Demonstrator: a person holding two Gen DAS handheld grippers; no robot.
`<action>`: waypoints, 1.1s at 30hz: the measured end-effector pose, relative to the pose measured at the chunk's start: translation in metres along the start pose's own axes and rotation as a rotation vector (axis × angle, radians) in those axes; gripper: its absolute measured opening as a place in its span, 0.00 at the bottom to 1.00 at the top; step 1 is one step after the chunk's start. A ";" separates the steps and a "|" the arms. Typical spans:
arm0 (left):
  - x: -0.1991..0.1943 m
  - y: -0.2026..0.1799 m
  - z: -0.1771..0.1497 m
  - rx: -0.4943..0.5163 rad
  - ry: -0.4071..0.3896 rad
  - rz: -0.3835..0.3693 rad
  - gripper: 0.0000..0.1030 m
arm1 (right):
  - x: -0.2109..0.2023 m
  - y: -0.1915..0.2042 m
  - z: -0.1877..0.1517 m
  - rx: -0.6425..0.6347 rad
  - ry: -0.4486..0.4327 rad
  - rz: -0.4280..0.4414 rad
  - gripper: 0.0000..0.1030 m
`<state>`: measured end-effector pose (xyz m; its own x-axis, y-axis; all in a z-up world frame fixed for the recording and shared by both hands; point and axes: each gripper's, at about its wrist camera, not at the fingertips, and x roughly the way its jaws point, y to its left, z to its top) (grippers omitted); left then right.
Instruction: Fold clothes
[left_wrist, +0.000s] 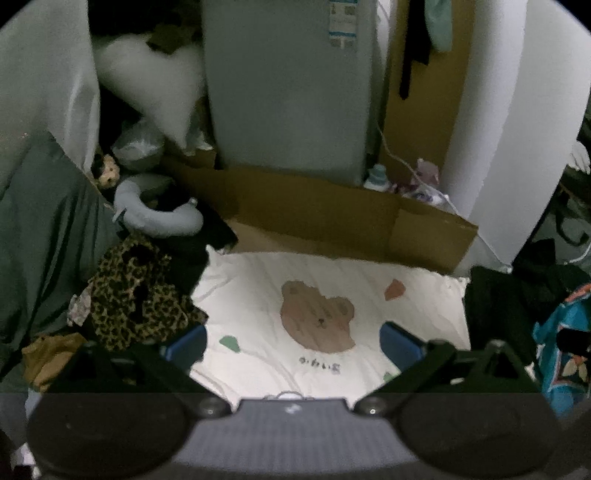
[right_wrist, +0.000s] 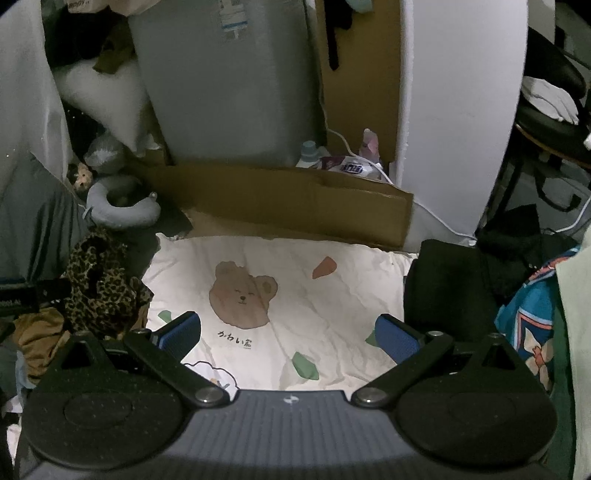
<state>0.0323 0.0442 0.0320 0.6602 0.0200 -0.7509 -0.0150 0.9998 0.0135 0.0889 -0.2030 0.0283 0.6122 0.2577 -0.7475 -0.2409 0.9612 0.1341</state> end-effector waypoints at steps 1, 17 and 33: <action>0.002 0.003 0.001 0.003 -0.005 -0.003 0.98 | 0.003 0.002 0.001 -0.003 -0.006 -0.001 1.00; 0.056 0.072 0.012 -0.070 -0.006 0.019 0.97 | 0.067 0.017 0.015 0.015 -0.008 0.030 1.00; 0.154 0.174 -0.014 -0.197 0.021 0.063 0.93 | 0.151 0.024 -0.001 0.054 -0.004 0.056 1.00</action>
<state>0.1205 0.2211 -0.0903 0.6375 0.0803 -0.7663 -0.2033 0.9768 -0.0667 0.1754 -0.1412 -0.0821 0.6021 0.3118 -0.7350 -0.2338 0.9491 0.2111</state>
